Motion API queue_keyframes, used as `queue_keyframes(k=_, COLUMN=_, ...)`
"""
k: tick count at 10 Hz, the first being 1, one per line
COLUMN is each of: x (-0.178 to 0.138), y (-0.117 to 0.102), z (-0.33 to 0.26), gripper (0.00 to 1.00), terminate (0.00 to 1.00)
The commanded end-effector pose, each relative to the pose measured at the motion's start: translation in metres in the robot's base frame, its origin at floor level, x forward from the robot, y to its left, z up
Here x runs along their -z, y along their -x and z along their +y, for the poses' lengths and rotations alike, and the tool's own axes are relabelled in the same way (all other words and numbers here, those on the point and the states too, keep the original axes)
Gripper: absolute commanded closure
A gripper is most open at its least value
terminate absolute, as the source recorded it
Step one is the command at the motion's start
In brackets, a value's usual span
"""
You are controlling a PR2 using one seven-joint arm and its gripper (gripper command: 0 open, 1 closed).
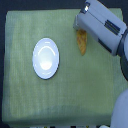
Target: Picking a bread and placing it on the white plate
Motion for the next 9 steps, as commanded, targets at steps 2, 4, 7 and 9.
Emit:
queue_keyframes(k=2, x=-0.022, y=-0.009, z=-0.009, gripper=1.00, terminate=0.00)
queue_keyframes(k=4, x=-0.066, y=0.000, z=-0.013, gripper=1.00, terminate=0.00)
queue_keyframes(k=7, x=-0.123, y=0.020, z=0.013, gripper=1.00, terminate=0.00)
queue_keyframes(k=9, x=-0.128, y=0.042, z=0.030, gripper=1.00, terminate=0.00)
